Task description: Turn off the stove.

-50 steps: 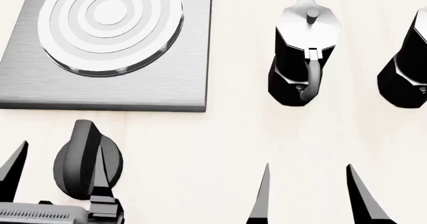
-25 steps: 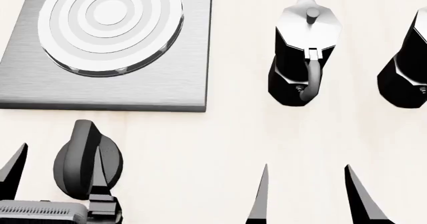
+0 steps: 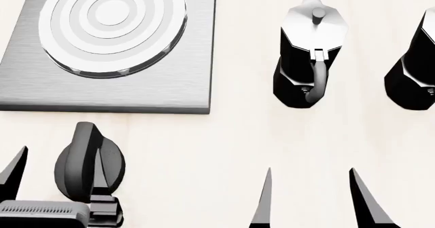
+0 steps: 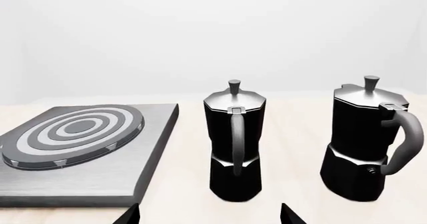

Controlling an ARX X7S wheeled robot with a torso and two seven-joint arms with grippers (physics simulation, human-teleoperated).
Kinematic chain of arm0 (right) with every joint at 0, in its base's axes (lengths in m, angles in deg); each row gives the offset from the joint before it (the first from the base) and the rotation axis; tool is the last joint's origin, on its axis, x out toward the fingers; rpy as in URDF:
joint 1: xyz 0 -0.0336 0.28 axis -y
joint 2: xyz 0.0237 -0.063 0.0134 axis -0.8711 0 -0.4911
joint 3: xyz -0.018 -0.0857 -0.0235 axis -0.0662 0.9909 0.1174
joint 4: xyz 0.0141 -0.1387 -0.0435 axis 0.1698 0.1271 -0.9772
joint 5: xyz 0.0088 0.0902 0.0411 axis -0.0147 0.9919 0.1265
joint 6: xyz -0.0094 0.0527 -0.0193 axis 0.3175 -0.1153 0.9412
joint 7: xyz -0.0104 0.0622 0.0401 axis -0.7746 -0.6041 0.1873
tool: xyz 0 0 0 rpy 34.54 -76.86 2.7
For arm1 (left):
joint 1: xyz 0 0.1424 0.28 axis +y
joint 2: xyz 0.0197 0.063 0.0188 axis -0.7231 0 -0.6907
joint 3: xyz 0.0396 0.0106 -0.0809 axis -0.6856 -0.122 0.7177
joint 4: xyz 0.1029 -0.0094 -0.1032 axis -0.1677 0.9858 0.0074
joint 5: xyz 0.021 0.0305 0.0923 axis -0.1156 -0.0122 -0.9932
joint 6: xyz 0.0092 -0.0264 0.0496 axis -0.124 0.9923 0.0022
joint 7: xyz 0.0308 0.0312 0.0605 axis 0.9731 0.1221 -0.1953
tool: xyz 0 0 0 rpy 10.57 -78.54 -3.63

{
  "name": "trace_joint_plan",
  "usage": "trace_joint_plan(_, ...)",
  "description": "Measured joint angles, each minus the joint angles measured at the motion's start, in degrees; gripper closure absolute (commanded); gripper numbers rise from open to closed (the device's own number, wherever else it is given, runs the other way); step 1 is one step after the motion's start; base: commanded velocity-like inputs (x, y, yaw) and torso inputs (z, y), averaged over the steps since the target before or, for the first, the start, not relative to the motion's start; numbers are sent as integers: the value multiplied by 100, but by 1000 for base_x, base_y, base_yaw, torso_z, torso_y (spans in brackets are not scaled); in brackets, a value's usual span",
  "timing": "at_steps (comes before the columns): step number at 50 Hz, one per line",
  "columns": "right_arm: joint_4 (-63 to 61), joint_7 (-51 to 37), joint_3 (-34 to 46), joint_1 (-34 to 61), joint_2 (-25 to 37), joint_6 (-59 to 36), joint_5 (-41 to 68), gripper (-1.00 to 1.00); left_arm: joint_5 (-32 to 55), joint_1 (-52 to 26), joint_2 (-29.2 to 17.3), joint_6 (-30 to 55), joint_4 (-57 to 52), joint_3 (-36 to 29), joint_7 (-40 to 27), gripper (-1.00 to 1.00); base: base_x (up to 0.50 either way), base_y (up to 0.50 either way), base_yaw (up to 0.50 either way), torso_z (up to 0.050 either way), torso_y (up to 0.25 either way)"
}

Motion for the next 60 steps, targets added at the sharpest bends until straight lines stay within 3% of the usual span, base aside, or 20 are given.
trace_joint_plan(60, 6, -74, 72, 10, 77, 42, 37, -100, 223, 481, -257, -65, -321, 56, -52, -100, 0, 0, 0, 0, 0)
